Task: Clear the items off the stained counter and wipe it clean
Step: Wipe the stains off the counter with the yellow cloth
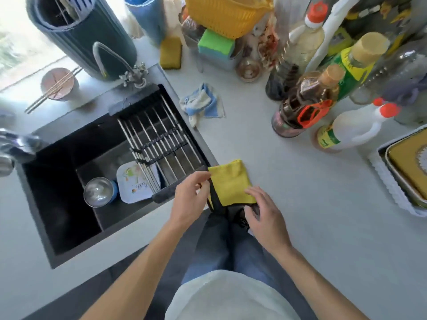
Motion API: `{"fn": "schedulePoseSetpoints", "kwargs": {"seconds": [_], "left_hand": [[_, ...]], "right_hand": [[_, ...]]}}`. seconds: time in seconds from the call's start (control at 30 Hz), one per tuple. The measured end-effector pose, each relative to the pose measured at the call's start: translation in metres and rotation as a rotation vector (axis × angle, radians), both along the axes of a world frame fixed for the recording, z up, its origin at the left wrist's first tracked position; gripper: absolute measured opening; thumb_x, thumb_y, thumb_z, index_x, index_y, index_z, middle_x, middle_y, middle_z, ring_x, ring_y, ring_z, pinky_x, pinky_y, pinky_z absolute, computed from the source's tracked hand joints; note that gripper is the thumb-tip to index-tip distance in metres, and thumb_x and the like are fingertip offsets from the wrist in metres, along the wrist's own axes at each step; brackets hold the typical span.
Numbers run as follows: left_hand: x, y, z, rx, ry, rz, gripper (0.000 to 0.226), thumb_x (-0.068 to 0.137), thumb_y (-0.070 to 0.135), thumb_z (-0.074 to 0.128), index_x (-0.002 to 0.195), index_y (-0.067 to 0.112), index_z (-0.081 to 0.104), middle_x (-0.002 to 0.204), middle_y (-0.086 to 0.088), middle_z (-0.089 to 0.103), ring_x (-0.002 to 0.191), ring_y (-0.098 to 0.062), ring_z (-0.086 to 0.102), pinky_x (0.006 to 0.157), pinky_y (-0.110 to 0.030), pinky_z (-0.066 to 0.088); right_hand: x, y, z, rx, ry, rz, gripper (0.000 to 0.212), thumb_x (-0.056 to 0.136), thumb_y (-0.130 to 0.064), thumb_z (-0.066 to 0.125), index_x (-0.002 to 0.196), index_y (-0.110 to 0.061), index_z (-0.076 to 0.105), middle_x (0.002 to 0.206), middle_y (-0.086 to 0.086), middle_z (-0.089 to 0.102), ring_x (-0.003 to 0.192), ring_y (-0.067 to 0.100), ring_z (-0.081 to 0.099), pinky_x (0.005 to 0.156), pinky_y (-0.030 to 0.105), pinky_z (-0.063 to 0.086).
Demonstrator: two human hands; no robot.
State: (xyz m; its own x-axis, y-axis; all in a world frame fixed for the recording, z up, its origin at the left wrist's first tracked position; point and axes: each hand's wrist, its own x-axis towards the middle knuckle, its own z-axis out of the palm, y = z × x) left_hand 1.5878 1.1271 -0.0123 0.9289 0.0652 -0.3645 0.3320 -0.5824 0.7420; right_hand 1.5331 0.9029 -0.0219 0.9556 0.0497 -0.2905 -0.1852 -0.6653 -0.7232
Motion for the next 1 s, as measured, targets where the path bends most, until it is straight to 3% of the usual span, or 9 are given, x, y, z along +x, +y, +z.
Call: {"fn": "schedulePoseSetpoints", "kwargs": {"seconds": [0.1,0.2,0.27,0.37,0.5,0.73,0.9,1.0], "left_hand": [[-0.049,0.024,-0.017,0.152,-0.023,0.015,0.034,0.105,0.017,0.057,0.137,0.025,0.066,0.141,0.014,0.064,0.131,-0.004,0.055,0.114,-0.037,0.047],[-0.078,0.031,-0.035,0.275,-0.017,-0.068,0.049,0.107,0.021,0.054,0.156,0.021,0.049,0.169,0.006,0.036,0.161,-0.009,0.020,0.132,-0.035,0.022],[-0.087,0.032,-0.049,0.345,-0.052,-0.160,0.055,0.109,0.024,0.050,0.163,0.019,0.038,0.176,0.002,0.020,0.164,-0.011,0.002,0.133,-0.040,0.013],[-0.087,0.030,-0.069,0.471,-0.117,-0.266,0.062,0.110,0.030,0.045,0.167,0.015,0.027,0.178,-0.003,0.008,0.166,-0.020,-0.006,0.133,-0.050,0.010],[-0.083,0.028,-0.094,0.608,-0.133,-0.302,0.072,0.111,0.046,0.035,0.170,0.012,0.010,0.179,-0.006,-0.002,0.166,-0.025,-0.006,0.134,-0.052,0.005],[-0.086,0.028,-0.105,0.659,-0.129,-0.330,0.076,0.110,0.054,0.029,0.170,0.009,0.010,0.179,-0.009,-0.002,0.166,-0.028,-0.004,0.132,-0.053,0.003],[-0.083,0.034,-0.088,0.623,-0.031,-0.399,0.075,0.111,0.054,0.021,0.170,0.014,-0.002,0.178,-0.004,-0.016,0.164,-0.022,-0.018,0.133,-0.050,-0.004],[-0.076,0.038,-0.070,0.574,0.025,-0.426,0.073,0.109,0.056,0.014,0.170,0.018,-0.003,0.176,0.000,-0.022,0.161,-0.016,-0.028,0.131,-0.043,-0.012]], "right_hand": [[0.005,0.032,-0.006,-0.068,-0.038,0.135,0.053,0.101,-0.026,0.063,0.152,-0.019,0.050,0.162,-0.004,0.043,0.155,0.013,0.032,0.125,0.038,0.034],[0.022,0.062,-0.021,-0.277,-0.046,0.253,0.086,0.099,-0.053,0.054,0.167,-0.016,0.016,0.176,0.004,0.009,0.163,0.022,0.001,0.131,0.043,0.010],[0.033,0.076,-0.036,-0.428,-0.033,0.318,0.101,0.097,-0.069,0.045,0.167,-0.016,-0.004,0.175,0.008,-0.012,0.161,0.027,-0.015,0.131,0.051,0.000],[0.042,0.088,-0.060,-0.517,-0.044,0.326,0.108,0.094,-0.078,0.037,0.166,-0.015,-0.011,0.173,0.010,-0.020,0.160,0.029,-0.018,0.129,0.058,0.000],[0.037,0.093,-0.084,-0.580,-0.148,0.276,0.101,0.097,-0.076,0.032,0.167,-0.014,-0.007,0.175,0.012,-0.013,0.162,0.031,-0.010,0.129,0.061,0.002],[0.039,0.090,-0.089,-0.567,-0.239,0.250,0.067,0.108,-0.043,0.030,0.168,-0.016,0.013,0.175,0.010,0.005,0.163,0.028,0.001,0.129,0.058,0.006],[0.043,0.081,-0.063,-0.115,-0.132,0.106,0.052,0.112,-0.023,0.037,0.163,-0.018,0.030,0.173,0.001,0.021,0.162,0.017,0.008,0.132,0.051,0.003],[0.044,0.060,-0.036,0.155,0.036,-0.049,0.049,0.112,-0.029,0.037,0.161,-0.022,0.036,0.163,0.004,0.045,0.145,0.016,0.045,0.125,0.043,0.031]]}}
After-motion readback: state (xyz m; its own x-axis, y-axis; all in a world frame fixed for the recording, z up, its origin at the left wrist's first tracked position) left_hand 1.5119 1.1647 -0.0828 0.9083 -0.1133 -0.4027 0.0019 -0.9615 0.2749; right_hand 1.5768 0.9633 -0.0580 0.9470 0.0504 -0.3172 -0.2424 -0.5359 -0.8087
